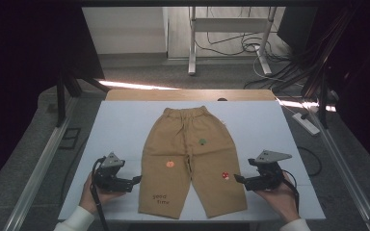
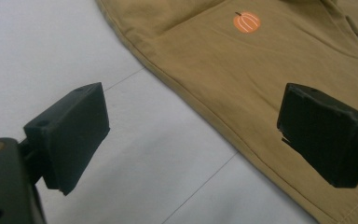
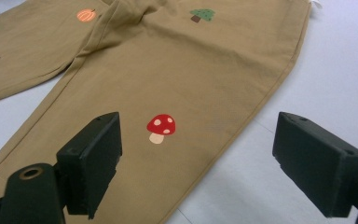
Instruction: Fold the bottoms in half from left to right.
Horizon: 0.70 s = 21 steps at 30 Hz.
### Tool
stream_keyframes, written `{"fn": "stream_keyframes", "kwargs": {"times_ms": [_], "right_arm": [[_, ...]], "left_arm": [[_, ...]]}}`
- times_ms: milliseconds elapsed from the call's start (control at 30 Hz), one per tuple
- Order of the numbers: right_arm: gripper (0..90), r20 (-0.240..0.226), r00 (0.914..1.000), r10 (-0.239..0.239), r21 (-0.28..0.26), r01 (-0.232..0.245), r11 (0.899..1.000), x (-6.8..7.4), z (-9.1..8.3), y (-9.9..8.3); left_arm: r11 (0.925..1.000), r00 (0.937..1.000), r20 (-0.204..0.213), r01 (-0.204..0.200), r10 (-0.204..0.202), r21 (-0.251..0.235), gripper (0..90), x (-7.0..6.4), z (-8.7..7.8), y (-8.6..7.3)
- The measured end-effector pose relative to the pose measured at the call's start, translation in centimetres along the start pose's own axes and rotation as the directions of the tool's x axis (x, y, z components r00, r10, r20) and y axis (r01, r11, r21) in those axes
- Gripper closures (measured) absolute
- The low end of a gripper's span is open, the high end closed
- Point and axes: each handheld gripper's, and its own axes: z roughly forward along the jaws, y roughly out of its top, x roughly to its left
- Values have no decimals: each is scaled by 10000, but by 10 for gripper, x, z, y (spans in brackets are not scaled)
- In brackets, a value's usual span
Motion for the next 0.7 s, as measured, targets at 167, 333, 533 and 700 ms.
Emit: {"fn": "stream_keyframes", "kwargs": {"times_ms": [167, 333, 533, 700], "right_arm": [[163, -28, 10000, -38, 93, 38, 9999, 0, 2, -1], [163, -4, 10000, -21, 125, 22, 9999, 1, 3, -1], [162, 30, 10000, 20, 133, -21, 9999, 1, 4, -1], [162, 17, 10000, -13, 112, 13, 9999, 1, 6, 0]], "left_arm": [[10000, 10000, 35, 29, -29, -21, 89, 1, 0, 0], [10000, 10000, 65, 61, -61, -57, 90, 2, 0, 0], [9998, 9997, 157, 180, -179, -95, 90, 3, 0, 0], [9998, 9997, 153, 182, -181, -54, 90, 3, 0, -1]]}}
